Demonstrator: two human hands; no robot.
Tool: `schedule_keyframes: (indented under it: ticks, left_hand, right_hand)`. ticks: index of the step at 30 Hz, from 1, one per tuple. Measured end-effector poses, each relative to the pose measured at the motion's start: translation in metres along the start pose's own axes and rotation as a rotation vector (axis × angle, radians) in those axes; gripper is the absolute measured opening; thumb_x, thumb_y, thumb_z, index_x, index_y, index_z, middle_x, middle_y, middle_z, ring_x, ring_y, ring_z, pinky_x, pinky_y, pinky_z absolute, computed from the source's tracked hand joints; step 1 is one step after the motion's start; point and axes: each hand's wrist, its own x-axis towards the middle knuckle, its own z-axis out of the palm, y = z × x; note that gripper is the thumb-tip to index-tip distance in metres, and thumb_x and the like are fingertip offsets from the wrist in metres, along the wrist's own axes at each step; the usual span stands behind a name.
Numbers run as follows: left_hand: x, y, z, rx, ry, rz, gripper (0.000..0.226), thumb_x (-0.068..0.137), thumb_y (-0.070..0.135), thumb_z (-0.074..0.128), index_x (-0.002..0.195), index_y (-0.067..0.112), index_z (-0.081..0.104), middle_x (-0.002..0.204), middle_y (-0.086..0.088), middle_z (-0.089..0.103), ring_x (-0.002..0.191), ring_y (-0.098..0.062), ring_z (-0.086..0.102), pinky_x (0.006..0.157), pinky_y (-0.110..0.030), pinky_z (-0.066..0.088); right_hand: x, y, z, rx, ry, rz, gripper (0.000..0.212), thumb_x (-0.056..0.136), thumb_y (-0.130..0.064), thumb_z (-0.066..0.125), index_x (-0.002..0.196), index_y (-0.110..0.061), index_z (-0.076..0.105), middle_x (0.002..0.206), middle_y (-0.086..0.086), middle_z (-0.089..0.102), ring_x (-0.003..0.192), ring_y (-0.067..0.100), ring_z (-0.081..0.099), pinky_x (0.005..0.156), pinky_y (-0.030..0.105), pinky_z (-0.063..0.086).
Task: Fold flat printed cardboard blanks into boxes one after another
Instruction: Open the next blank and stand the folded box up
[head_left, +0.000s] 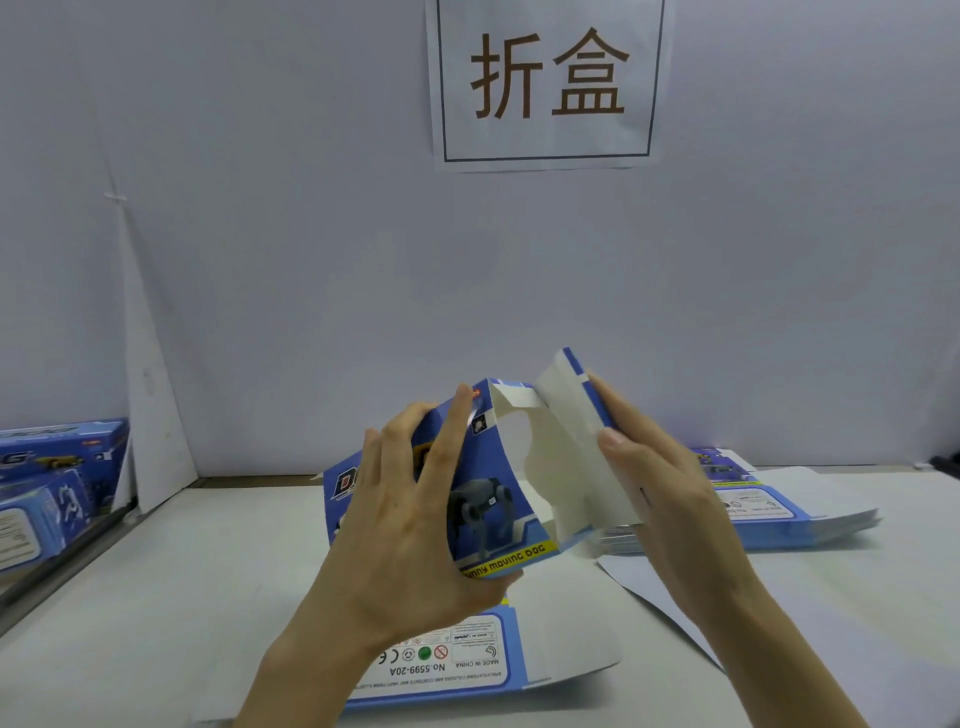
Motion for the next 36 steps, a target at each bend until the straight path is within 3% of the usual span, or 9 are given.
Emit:
schedule_keyframes:
  ticks: [5, 8, 11, 15, 18, 21, 26, 31, 36]
  left_hand:
    - [0.001, 0.002, -0.001, 0.051, 0.041, 0.013, 0.127, 0.053, 0.067, 0.075, 0.148, 0.037, -0.003, 0.141, 0.0, 0.021, 0.128, -0.019, 0.034, 0.095, -0.058, 0.047]
    - [0.001, 0.009, 0.002, 0.051, 0.049, 0.035, 0.123, 0.056, 0.07, 0.069, 0.149, 0.034, -0.003, 0.144, -0.005, 0.02, 0.127, -0.025, 0.042, 0.1, -0.062, 0.04]
    - [0.0, 0.011, 0.004, 0.059, 0.077, 0.041, 0.119, 0.057, 0.069, 0.069, 0.149, 0.028, 0.005, 0.145, -0.009, 0.021, 0.129, -0.029, 0.036, 0.099, -0.063, 0.04]
    - [-0.001, 0.012, 0.006, 0.062, 0.054, 0.039, 0.119, 0.058, 0.071, 0.066, 0.149, 0.032, 0.0, 0.145, 0.0, 0.016, 0.132, -0.029, 0.039, 0.113, -0.06, 0.021]
    - [-0.002, 0.012, 0.007, 0.073, 0.018, 0.026, 0.117, 0.059, 0.074, 0.063, 0.15, 0.034, 0.002, 0.146, -0.003, 0.015, 0.133, -0.029, 0.037, 0.116, -0.055, 0.01]
    - [-0.001, 0.008, 0.004, 0.083, 0.032, 0.026, 0.115, 0.059, 0.074, 0.063, 0.15, 0.033, 0.007, 0.145, -0.005, 0.018, 0.133, -0.027, 0.033, 0.11, -0.064, 0.026]
    - [0.0, 0.008, -0.002, 0.027, 0.03, 0.01, 0.116, 0.058, 0.072, 0.067, 0.151, 0.034, 0.01, 0.144, -0.005, 0.021, 0.133, -0.029, 0.031, 0.102, -0.063, 0.038]
    - [-0.001, 0.011, -0.002, 0.047, 0.056, 0.005, 0.11, 0.06, 0.072, 0.057, 0.152, 0.029, 0.014, 0.142, -0.004, 0.021, 0.13, -0.022, 0.026, 0.098, -0.063, 0.042]
    - [0.0, 0.01, 0.003, 0.081, 0.029, 0.004, 0.114, 0.057, 0.07, 0.061, 0.151, 0.022, 0.021, 0.142, -0.011, 0.026, 0.131, -0.039, 0.033, 0.11, -0.06, 0.027]
  right_hand:
    - [-0.005, 0.001, 0.013, -0.096, -0.069, -0.065, 0.044, 0.099, -0.009, 0.043, 0.127, -0.042, 0.051, 0.117, -0.034, 0.061, 0.109, -0.013, 0.055, 0.081, 0.005, 0.044]
    - [-0.008, 0.005, 0.023, -0.206, -0.092, -0.08, 0.044, 0.097, -0.024, 0.046, 0.135, -0.046, 0.043, 0.137, -0.029, 0.048, 0.13, -0.007, 0.04, 0.105, 0.022, 0.041]
    - [-0.01, 0.006, 0.032, -0.294, -0.065, -0.09, 0.047, 0.091, -0.035, 0.038, 0.134, -0.054, 0.037, 0.145, -0.028, 0.039, 0.137, -0.006, 0.03, 0.113, 0.036, 0.035]
    - [-0.012, 0.007, 0.035, -0.264, -0.056, -0.053, 0.044, 0.09, -0.043, 0.034, 0.13, -0.061, 0.032, 0.146, -0.029, 0.037, 0.138, -0.004, 0.029, 0.114, 0.04, 0.032]
    - [-0.012, 0.008, 0.036, -0.267, -0.087, -0.036, 0.047, 0.089, -0.054, 0.036, 0.135, -0.061, 0.031, 0.146, -0.034, 0.032, 0.139, -0.006, 0.025, 0.116, 0.04, 0.028]
    - [-0.01, 0.006, 0.029, -0.307, -0.163, -0.055, 0.058, 0.083, -0.065, 0.038, 0.139, -0.058, 0.028, 0.149, -0.033, 0.029, 0.14, -0.008, 0.022, 0.117, 0.038, 0.028]
    - [-0.01, 0.006, 0.017, -0.3, -0.227, -0.123, 0.061, 0.08, -0.06, 0.049, 0.138, -0.06, 0.028, 0.149, -0.029, 0.03, 0.142, 0.003, 0.027, 0.11, 0.045, 0.038]
    - [-0.013, 0.018, 0.026, -0.386, -0.213, -0.19, 0.079, 0.077, -0.05, 0.061, 0.146, -0.05, 0.021, 0.152, -0.027, 0.023, 0.143, 0.004, 0.025, 0.106, 0.04, 0.044]
    - [-0.014, 0.022, 0.028, -0.429, -0.194, -0.212, 0.077, 0.078, -0.044, 0.06, 0.147, -0.043, 0.025, 0.154, -0.025, 0.022, 0.143, 0.003, 0.022, 0.108, 0.04, 0.041]
